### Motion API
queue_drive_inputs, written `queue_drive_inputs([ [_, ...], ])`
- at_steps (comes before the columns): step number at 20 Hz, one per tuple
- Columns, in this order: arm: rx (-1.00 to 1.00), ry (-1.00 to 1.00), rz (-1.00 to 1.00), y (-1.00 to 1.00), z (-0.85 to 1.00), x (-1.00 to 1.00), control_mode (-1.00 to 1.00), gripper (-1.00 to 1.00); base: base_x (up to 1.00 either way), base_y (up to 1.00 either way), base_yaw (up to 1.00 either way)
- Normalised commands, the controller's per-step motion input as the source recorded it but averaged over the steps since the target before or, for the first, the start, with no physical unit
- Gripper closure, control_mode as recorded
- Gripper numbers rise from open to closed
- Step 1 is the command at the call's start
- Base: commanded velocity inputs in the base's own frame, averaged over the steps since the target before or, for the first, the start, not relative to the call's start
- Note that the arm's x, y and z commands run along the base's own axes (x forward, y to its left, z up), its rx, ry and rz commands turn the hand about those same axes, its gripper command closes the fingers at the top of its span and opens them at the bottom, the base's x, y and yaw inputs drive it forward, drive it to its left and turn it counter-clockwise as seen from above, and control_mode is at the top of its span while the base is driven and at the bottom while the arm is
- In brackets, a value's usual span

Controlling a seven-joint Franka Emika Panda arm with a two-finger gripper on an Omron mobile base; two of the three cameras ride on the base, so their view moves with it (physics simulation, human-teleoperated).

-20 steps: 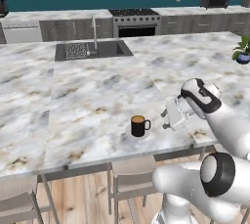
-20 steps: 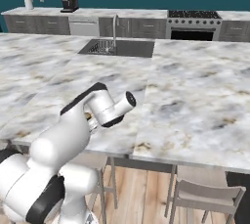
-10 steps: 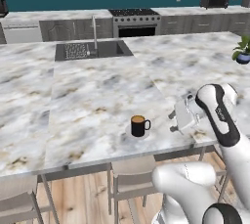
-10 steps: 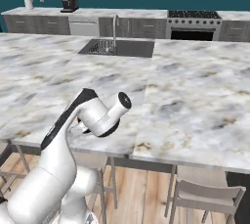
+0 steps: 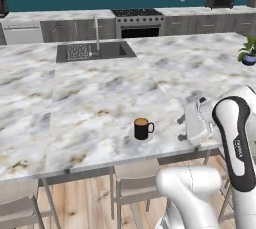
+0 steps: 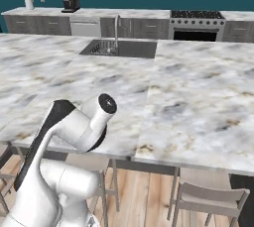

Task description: Pick the cup of tea, navigate to the dining table, and place it on the saucer.

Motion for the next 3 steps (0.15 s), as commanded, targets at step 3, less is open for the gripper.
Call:
queue_drive_inputs([
  [3, -0.09, -0.1, 0.0, 0.12, 0.68, -0.61, -1.0, -1.0, 0.0, 0.0, 0.0],
])
